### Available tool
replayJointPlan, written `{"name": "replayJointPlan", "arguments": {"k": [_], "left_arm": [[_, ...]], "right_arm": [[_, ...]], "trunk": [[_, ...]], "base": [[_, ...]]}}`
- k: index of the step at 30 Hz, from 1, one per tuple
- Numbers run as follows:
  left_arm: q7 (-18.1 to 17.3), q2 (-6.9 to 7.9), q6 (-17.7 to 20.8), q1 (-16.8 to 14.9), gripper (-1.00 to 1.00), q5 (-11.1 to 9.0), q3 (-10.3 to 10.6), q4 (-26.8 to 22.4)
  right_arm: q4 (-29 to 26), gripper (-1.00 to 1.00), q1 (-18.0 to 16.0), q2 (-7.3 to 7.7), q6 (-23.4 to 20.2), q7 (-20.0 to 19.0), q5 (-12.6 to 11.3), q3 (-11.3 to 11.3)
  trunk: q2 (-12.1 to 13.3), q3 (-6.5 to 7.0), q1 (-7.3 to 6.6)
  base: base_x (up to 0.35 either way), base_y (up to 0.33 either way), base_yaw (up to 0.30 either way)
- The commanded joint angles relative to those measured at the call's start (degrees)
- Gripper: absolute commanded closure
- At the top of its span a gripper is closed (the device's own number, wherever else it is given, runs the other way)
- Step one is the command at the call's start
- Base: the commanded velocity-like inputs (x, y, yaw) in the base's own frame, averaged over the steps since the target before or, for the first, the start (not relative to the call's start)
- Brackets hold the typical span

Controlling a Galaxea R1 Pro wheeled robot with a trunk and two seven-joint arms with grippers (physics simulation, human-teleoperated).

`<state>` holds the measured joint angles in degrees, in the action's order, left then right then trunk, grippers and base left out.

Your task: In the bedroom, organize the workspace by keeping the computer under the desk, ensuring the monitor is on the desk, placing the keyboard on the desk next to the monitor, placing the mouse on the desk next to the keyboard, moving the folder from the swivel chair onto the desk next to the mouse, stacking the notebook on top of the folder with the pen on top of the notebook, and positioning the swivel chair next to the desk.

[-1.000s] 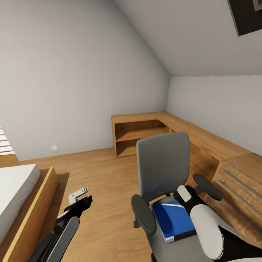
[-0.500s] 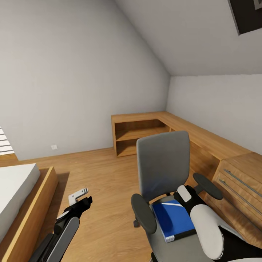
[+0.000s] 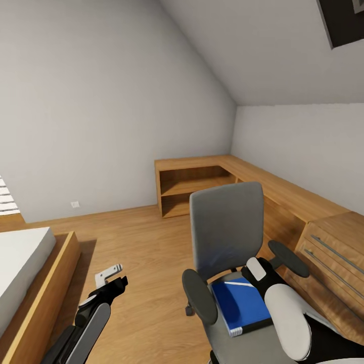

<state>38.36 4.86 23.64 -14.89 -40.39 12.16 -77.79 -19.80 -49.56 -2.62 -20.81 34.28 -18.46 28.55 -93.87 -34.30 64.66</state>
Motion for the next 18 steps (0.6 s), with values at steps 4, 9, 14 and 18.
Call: {"name": "replayJointPlan", "arguments": {"k": [4, 9, 14, 18], "left_arm": [[0.49, 0.06, 0.09, -0.05, -1.0, -0.39, 0.15, -0.01], [0.49, 0.06, 0.09, -0.05, -1.0, -0.39, 0.15, 0.0], [0.49, 0.06, 0.09, -0.05, -1.0, -0.39, 0.15, 0.01], [0.49, 0.06, 0.09, -0.05, -1.0, -0.39, 0.15, 0.01]], "right_arm": [[-0.16, -1.0, -0.01, -0.02, -0.02, 0.35, -0.43, -0.01], [-0.16, -1.0, -0.01, 0.11, 0.06, 0.35, -0.47, 0.01], [-0.16, -1.0, -0.01, 0.21, 0.1, 0.35, -0.51, 0.01], [-0.12, -1.0, -0.01, 0.24, 0.18, 0.28, -0.52, 0.01]], "trunk": [[-0.03, -0.06, 0.0], [-0.03, -0.06, 0.0], [-0.03, -0.06, 0.0], [-0.03, -0.06, 0.0]], "base": [[0.077, 0.0, 0.0], [0.025, 0.0, 0.0], [0.005, 0.0, 0.0], [0.05, 0.0, 0.0]]}}
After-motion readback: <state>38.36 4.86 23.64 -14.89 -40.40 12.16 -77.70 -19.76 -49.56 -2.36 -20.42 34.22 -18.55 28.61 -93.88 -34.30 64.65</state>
